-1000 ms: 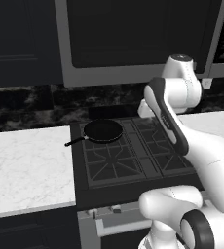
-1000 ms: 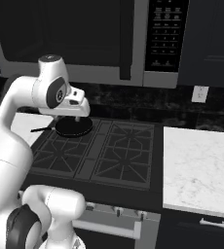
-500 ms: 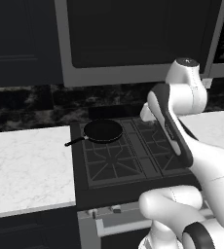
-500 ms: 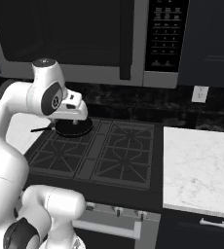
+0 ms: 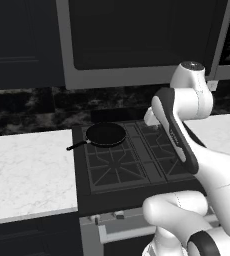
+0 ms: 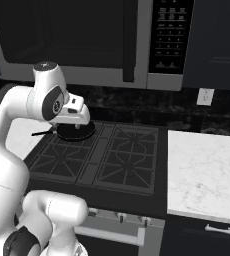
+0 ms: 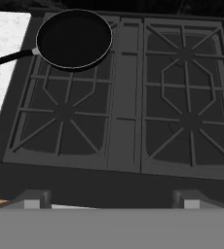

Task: Turn off the rear left burner of the stove.

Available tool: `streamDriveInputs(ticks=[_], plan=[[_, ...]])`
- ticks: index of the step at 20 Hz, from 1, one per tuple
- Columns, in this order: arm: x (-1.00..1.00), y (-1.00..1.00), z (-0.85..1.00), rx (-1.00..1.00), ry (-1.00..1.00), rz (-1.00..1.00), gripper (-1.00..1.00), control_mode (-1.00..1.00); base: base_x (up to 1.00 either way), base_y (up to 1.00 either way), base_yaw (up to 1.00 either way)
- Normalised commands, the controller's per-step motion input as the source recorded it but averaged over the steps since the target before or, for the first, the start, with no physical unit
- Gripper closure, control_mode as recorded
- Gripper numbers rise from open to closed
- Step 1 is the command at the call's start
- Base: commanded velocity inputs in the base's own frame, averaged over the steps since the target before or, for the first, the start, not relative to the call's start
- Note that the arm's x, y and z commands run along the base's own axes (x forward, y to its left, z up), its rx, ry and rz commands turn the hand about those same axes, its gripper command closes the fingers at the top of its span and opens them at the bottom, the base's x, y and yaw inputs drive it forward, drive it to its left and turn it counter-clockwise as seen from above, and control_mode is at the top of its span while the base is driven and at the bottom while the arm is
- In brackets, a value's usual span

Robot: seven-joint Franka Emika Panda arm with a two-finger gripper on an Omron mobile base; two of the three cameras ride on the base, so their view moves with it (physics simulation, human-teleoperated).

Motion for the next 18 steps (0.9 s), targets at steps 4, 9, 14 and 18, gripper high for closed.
streamDriveInputs(ticks=[4,9,14,18], plan=[[-0.04,-0.31,-0.13,0.0,-0.02,0.0,-1.0,-1.0,0.0,0.0,0.0],[0.0,-0.41,-0.09,0.0,0.0,0.0,-1.0,-1.0,0.0,0.0,0.0],[0.0,-0.14,-0.02,0.0,0.0,0.0,-1.0,-1.0,0.0,0.0,0.0],[-0.01,-0.03,0.0,0.02,-0.01,0.0,-1.0,-1.0,0.0,0.0,0.0]])
